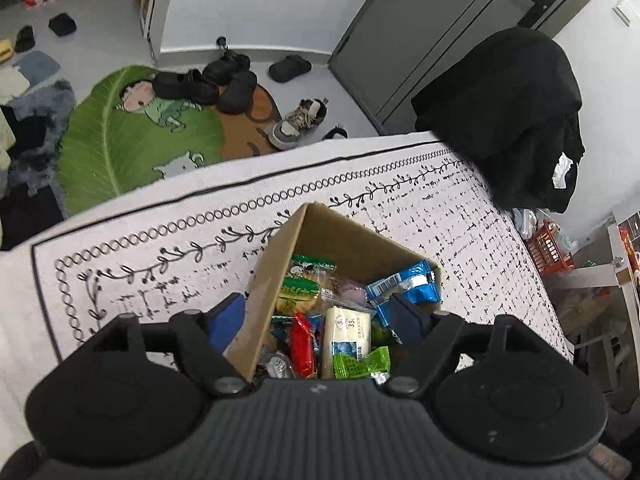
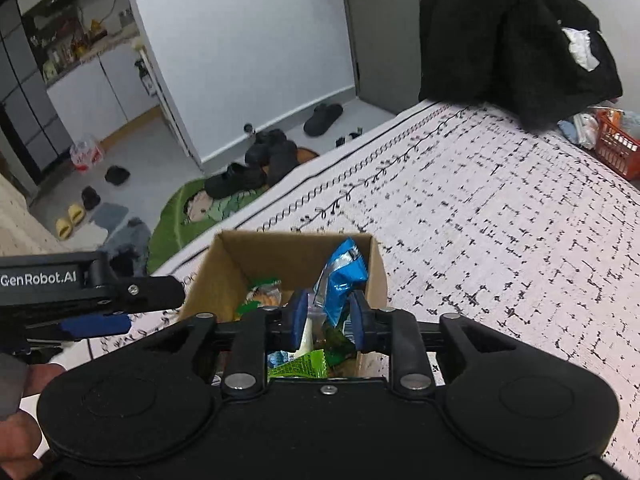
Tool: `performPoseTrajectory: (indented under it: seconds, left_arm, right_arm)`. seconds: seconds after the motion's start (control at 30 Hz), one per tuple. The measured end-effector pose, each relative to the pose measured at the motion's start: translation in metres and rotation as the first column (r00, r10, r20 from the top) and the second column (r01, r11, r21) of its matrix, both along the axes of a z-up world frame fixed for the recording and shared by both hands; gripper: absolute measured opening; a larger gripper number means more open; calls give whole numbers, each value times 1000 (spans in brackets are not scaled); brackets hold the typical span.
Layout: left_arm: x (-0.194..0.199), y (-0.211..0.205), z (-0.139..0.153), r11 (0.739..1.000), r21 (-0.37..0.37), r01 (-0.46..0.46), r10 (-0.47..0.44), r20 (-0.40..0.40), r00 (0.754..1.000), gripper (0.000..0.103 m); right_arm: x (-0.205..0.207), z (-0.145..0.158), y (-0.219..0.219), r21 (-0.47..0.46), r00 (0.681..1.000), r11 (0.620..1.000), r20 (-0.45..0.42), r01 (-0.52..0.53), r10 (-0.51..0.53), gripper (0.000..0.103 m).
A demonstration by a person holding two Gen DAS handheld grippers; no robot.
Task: Organize snacks
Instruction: 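Lower both packets into the box and open both tools to release them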
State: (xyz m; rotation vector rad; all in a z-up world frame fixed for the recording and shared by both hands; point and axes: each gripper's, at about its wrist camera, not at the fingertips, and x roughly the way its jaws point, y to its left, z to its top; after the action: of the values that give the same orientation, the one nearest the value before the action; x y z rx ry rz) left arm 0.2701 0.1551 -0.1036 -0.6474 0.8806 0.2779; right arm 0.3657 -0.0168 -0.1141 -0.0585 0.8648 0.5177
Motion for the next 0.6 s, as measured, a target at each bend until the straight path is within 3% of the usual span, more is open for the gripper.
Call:
performPoseTrajectory:
  seconds: [0.3,0.37,0.6]
  left_arm:
    - [-20,-24,23,997,73,34,-34,0,999,84]
    - [-25,-30,28,995,91,40,-41,1,999,84]
    - [-41,-54,36,988,127,84,-84,-4,996,93]
  right_arm:
    - [-19,15,-27,59,1000,998,9,24,-25,41]
    - [-25,19,-35,69,999,997,17,35,-36,50]
    - [-38,27,-68,106,998,992,6,61,-62,53]
